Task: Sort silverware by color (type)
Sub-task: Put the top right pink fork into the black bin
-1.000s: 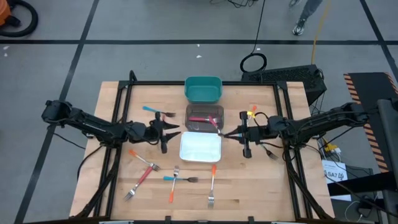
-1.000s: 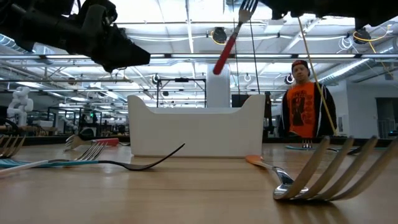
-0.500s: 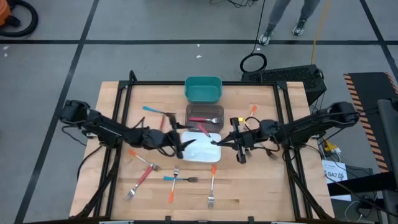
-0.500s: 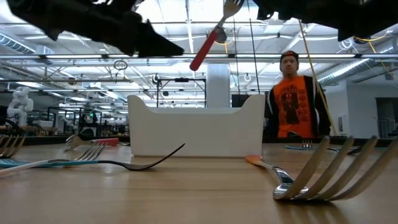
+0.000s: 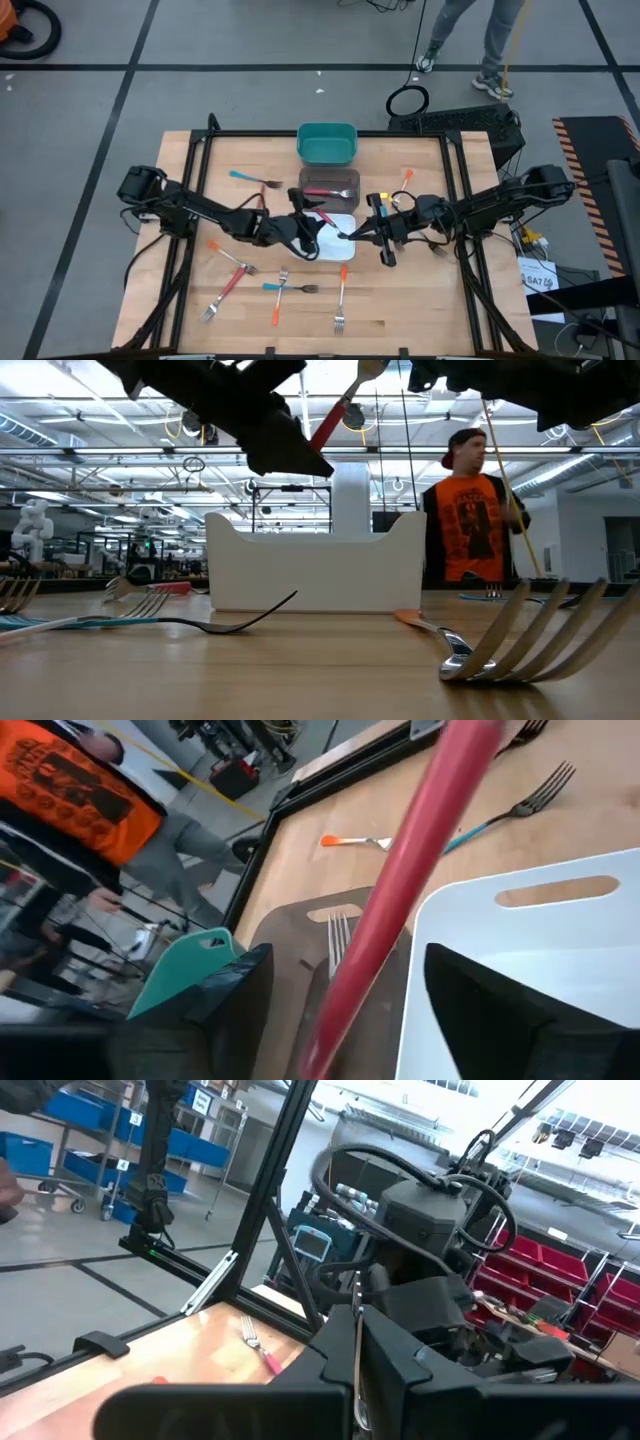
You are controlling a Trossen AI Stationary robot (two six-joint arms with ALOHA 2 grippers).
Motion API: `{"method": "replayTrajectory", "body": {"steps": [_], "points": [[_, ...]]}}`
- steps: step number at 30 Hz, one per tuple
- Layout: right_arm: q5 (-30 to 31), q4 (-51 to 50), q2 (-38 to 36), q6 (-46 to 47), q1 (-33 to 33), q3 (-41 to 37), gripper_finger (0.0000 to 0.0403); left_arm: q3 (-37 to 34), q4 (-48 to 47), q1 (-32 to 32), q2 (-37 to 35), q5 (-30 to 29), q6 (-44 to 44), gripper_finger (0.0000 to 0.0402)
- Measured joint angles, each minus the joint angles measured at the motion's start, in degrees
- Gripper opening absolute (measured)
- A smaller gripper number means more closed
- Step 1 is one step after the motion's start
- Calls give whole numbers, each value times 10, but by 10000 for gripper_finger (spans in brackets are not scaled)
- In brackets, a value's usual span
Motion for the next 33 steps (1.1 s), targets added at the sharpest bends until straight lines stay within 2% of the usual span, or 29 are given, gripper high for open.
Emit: {"method": "replayTrajectory", "body": {"steps": [9, 24, 33], "points": [[1, 2, 0, -5, 0, 0, 1, 7, -11, -18, 4, -51, 17, 137], [4, 2, -1, -7, -5, 0, 1, 7, -30, -24, 2, -79, 19, 119], [3, -4, -1, -4, -9, 0, 2, 7, -31, -29, 2, -81, 30, 58]]}}
